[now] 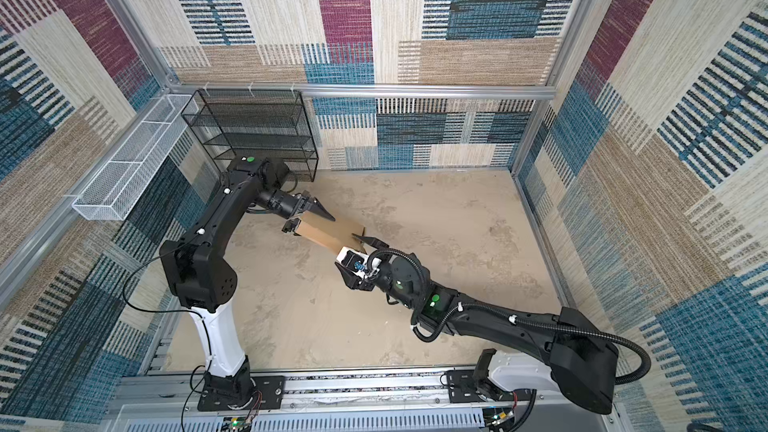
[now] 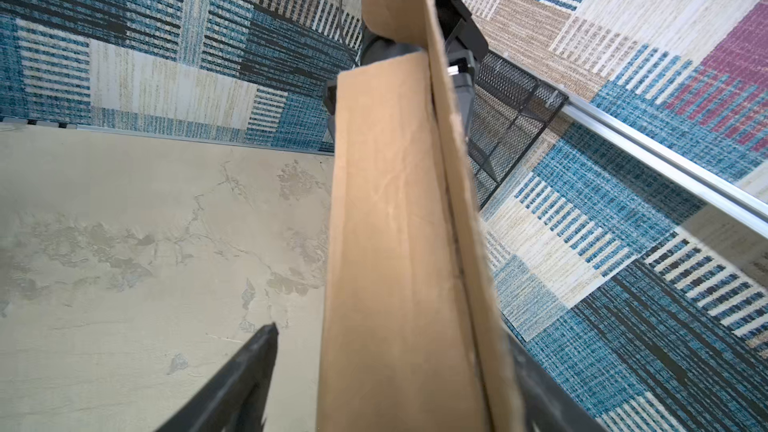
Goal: Fold the paper box
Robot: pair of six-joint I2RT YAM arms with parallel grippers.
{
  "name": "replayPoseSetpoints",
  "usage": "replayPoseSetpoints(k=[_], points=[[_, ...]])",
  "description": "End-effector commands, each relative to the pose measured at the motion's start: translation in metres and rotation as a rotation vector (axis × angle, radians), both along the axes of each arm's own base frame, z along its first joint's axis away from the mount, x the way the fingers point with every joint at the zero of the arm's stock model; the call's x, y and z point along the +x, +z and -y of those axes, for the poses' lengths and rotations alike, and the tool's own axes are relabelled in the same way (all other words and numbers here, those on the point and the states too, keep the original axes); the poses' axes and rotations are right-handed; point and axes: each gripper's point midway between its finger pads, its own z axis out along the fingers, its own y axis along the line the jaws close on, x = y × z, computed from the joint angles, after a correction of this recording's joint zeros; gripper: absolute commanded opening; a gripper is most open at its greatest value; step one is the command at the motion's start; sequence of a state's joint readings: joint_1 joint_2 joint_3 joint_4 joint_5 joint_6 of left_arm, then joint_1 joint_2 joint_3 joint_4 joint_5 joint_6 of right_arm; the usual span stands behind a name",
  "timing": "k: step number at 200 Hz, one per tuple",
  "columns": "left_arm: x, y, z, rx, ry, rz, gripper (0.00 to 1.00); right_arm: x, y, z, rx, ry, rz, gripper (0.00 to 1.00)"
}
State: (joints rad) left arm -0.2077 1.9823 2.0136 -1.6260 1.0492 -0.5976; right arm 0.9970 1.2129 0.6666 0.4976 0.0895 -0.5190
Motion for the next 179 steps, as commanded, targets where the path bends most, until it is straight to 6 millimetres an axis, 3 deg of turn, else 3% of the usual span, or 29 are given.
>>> replayPoseSetpoints(k=[1,89,179], points=[[-0.026,0.013,-0.003,-0.001,-0.002,-0.131,0.0,-0.01,0.014,-0.004,0.068,0.06,0.006,0.79],[-0.034,0.019,0.001,-0.017,-0.011,-0.13,0.0,-0.017,0.025,0.0,0.118,0.136,0.009,0.79],[-0.033,0.019,0.003,-0.027,-0.013,-0.135,0.0,-0.012,0.019,-0.016,0.096,0.168,-0.007,0.77]])
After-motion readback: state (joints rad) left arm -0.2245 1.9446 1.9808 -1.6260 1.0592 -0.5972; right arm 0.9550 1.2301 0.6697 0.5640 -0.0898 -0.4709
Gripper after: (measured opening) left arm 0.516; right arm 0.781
